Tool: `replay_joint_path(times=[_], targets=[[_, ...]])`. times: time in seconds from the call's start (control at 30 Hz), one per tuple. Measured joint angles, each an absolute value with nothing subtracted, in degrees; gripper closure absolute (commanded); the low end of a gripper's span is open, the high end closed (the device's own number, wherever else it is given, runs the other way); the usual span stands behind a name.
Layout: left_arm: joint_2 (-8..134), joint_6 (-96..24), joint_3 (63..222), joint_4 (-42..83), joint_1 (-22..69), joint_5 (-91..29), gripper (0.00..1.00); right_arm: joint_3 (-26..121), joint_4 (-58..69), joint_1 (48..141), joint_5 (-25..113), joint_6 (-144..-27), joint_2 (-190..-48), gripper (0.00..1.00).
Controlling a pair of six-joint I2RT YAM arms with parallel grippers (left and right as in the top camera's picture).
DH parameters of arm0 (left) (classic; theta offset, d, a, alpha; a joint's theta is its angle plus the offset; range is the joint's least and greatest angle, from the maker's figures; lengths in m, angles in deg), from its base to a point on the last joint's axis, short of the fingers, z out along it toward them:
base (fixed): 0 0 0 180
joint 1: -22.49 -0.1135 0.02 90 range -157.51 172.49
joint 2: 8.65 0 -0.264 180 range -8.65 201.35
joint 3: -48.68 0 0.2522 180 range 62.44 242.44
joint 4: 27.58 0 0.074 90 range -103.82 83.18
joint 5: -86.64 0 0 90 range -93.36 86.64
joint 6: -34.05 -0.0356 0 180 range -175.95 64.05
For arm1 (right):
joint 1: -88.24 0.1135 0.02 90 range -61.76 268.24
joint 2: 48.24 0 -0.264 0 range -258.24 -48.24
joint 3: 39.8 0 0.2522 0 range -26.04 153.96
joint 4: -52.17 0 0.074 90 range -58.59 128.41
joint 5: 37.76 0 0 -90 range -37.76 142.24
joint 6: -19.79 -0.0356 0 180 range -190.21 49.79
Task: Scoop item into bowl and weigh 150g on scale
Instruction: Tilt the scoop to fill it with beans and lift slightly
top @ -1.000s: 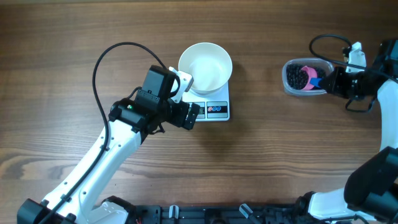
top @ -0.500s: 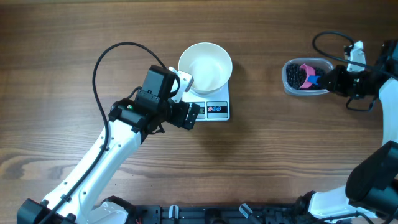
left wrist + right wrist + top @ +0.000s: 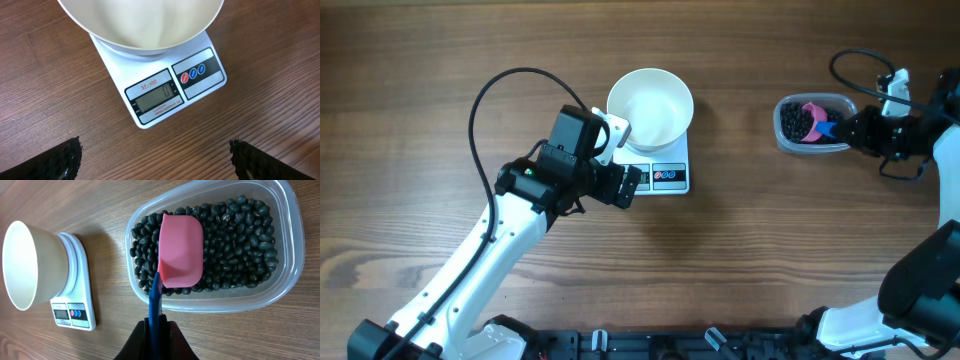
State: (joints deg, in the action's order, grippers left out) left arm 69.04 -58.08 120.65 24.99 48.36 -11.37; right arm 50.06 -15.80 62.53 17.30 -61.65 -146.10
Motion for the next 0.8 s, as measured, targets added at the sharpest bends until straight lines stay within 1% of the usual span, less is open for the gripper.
replay_joint_path(times=[0.63,0.8], targets=[[69.04,-58.06,120.65,24.99,48.36,-11.37,0.00,50.06,-15.30,60.51,16.19,-65.06,-146.71,0.96],[69.04,-58.08,120.65,24.99,48.36,-11.37,0.00,50.06,-15.67,59.82,13.83,-64.99,-148.11,0.96]])
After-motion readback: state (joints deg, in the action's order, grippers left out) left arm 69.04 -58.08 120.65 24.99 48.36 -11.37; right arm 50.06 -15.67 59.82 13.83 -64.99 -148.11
